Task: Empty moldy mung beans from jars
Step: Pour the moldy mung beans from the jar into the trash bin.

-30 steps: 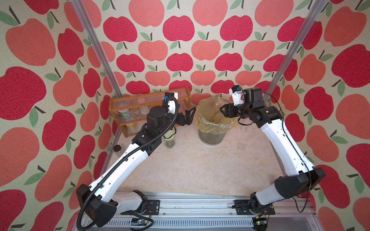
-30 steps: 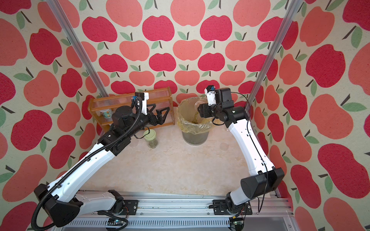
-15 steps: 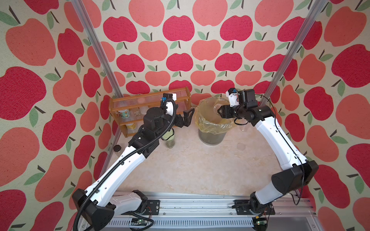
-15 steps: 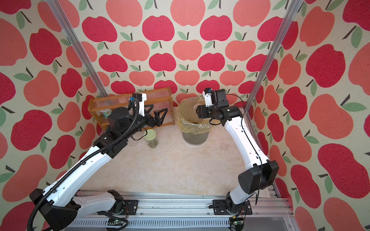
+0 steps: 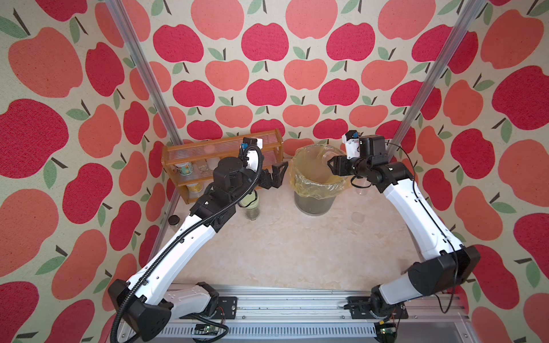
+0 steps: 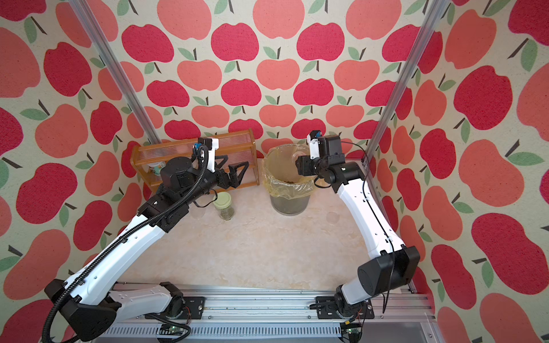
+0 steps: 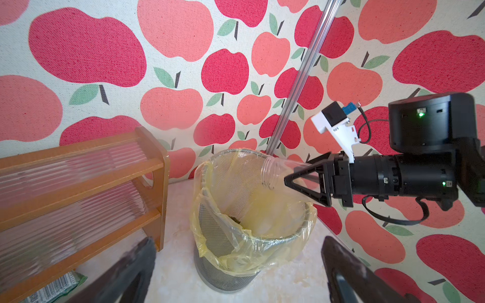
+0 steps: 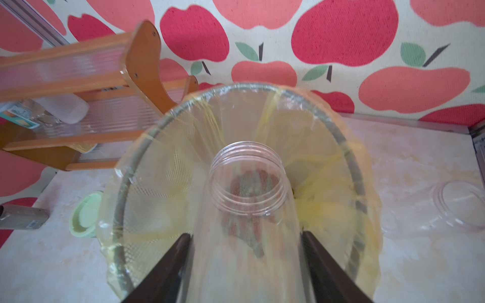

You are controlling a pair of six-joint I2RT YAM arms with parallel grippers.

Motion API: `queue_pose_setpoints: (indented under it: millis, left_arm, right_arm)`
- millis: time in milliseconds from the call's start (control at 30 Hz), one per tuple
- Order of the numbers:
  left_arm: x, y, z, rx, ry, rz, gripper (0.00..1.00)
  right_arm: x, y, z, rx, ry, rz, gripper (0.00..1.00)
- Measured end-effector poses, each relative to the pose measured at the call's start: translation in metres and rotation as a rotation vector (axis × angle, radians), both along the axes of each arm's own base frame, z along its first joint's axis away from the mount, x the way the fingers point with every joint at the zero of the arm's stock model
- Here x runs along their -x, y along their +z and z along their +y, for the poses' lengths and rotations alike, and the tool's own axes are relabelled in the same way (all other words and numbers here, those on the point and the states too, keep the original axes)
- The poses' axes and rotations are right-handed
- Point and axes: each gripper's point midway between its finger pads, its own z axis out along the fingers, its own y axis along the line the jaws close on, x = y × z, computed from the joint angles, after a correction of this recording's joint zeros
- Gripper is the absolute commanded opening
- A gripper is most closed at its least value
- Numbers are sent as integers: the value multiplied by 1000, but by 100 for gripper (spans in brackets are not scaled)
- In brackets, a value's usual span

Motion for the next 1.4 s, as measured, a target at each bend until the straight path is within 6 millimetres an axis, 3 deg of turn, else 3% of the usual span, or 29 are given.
queue_pose_setpoints:
  millis: [67, 200, 367, 533, 633, 733, 833, 1000, 1233, 1400]
  left_arm:
    - [0, -1, 0, -2, -1, 3, 100]
    - [-2, 1, -2, -3, -10, 8, 100]
    - [-2, 2, -1, -4, -10, 9, 100]
    - [-7, 3, -6, -7, -28, 21, 100]
    - [-12, -1, -10, -15, -38, 38, 100]
    - [-15, -5, -12, -28, -52, 65, 100]
    - [-17, -2, -11, -6, -61, 77, 100]
    - [-17, 5, -15, 70, -105, 118, 100]
    - [-15, 11, -24, 193, -145, 155, 97]
    - [-16, 15, -37, 280, -191, 182, 97]
  right_arm:
    - [-1, 2, -1, 0, 0, 7, 43]
    - [-25, 29, 6, -25, -2, -44, 43]
    - [-6, 14, 1, -48, 5, -30, 43]
    - [-26, 28, 8, -71, 18, -46, 43]
    - [-25, 25, 11, -88, 36, -48, 44]
    - [-15, 29, 9, -94, 44, -55, 45]
    - [-3, 46, 5, -127, 51, -128, 45]
    - [33, 64, -2, -228, 79, -308, 46]
    - [62, 52, -4, -343, 119, -505, 47]
    - [76, 52, 11, -383, 187, -633, 49]
